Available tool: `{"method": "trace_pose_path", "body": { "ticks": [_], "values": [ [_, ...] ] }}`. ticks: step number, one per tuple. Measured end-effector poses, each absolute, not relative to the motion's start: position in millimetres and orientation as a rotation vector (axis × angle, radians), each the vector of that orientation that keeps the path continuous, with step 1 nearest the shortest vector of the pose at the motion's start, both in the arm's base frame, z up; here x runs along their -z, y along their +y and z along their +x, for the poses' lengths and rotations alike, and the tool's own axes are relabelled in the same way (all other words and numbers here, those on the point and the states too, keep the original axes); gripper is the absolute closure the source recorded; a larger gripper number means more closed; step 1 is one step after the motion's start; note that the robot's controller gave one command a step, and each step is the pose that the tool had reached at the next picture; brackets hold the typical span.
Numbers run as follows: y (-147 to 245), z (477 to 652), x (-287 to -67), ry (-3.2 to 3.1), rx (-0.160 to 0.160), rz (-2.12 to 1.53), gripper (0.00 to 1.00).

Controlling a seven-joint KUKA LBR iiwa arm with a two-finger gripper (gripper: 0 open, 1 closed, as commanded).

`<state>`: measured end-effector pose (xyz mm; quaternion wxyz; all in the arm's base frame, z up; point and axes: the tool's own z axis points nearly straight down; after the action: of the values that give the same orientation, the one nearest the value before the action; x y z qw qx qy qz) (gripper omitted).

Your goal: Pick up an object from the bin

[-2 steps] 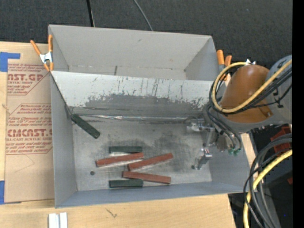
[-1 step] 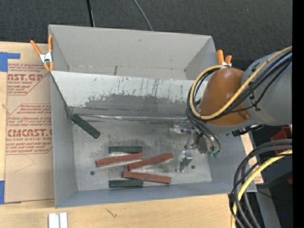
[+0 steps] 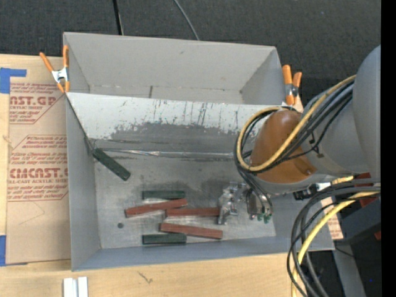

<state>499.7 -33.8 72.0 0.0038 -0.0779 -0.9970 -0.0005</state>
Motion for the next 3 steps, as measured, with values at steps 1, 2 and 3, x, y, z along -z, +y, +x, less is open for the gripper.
{"method": "trace_pose_path", "body": {
  "ticks": [1,2,3],
  "values": [
    [-34,499.8,-72,-3.125,0.002,-0.244,1.0],
    [-37,541.5,-241,-3.146,0.0,-0.09,1.0],
    [-37,540.8,-240,-3.143,-0.001,-0.09,0.0]
  ]
}}
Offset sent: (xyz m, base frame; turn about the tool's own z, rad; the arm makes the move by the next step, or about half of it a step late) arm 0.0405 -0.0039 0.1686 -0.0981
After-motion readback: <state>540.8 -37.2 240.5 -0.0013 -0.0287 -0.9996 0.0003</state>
